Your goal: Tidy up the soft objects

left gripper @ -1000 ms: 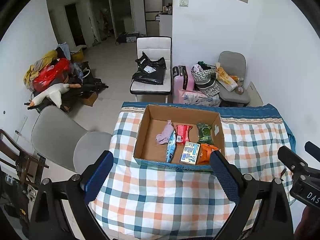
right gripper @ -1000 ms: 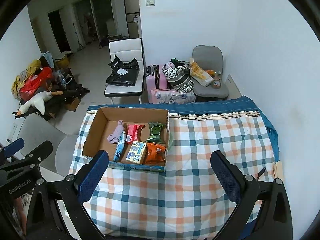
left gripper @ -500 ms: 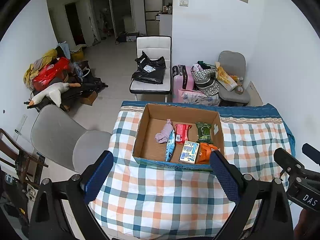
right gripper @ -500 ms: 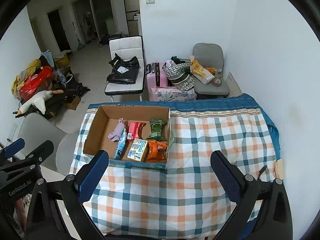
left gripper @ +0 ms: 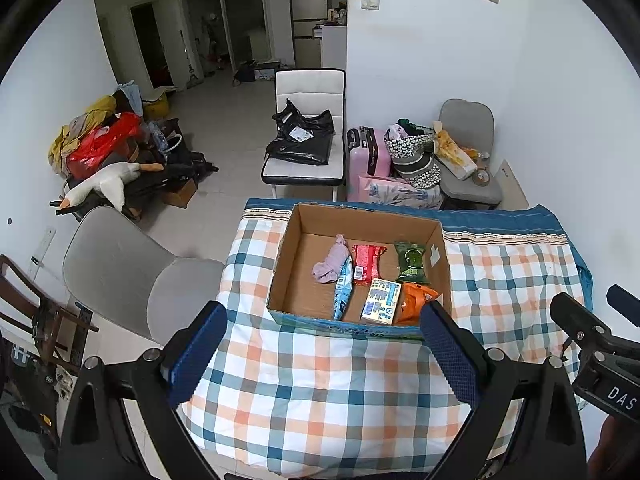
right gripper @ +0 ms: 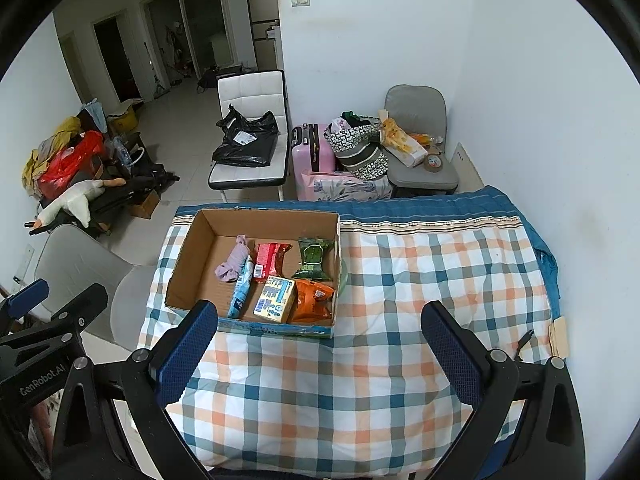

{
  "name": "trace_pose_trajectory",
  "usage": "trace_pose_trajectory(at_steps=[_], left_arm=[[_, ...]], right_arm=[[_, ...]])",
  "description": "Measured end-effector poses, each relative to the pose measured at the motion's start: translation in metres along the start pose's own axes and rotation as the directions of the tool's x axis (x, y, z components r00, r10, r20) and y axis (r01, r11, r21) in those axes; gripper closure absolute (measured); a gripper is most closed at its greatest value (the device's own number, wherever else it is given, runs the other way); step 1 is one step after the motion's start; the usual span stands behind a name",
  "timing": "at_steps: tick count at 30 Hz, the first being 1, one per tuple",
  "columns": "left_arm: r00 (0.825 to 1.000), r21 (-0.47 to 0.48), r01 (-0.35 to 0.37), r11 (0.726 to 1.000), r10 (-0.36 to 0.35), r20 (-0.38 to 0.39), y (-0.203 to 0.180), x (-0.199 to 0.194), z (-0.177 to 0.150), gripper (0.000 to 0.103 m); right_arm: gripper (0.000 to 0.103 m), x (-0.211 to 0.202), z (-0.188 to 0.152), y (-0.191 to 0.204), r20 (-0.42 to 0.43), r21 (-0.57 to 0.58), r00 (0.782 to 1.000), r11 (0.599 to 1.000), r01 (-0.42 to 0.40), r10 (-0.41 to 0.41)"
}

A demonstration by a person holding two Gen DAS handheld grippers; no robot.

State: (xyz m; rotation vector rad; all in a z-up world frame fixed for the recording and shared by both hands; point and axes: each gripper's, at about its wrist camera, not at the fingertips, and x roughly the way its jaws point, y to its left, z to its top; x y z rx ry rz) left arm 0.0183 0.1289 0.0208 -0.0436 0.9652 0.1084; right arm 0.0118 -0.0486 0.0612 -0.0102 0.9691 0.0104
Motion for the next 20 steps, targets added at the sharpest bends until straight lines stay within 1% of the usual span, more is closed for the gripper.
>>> trace_pose_trajectory(at_steps=[9, 20], left_arm=[[1.000, 0.003, 0.000, 1.000, 0.000, -0.006, -0.0042, 0.0019, -0.0055, 0.004], [1.000, 0.004, 0.003, 1.000, -0.003, -0.004, -0.0047, 0.0020, -0.0038, 0.004]], right_arm=[[0.000, 0.0077, -0.0038, -0.0019, -0.009, 0.007, 1.000, 1.000, 0.010, -0.010], [0.000, 0.0089, -0.0043, -0.0039, -0.006, 0.005, 1.000, 1.000, 0.010, -0.010]])
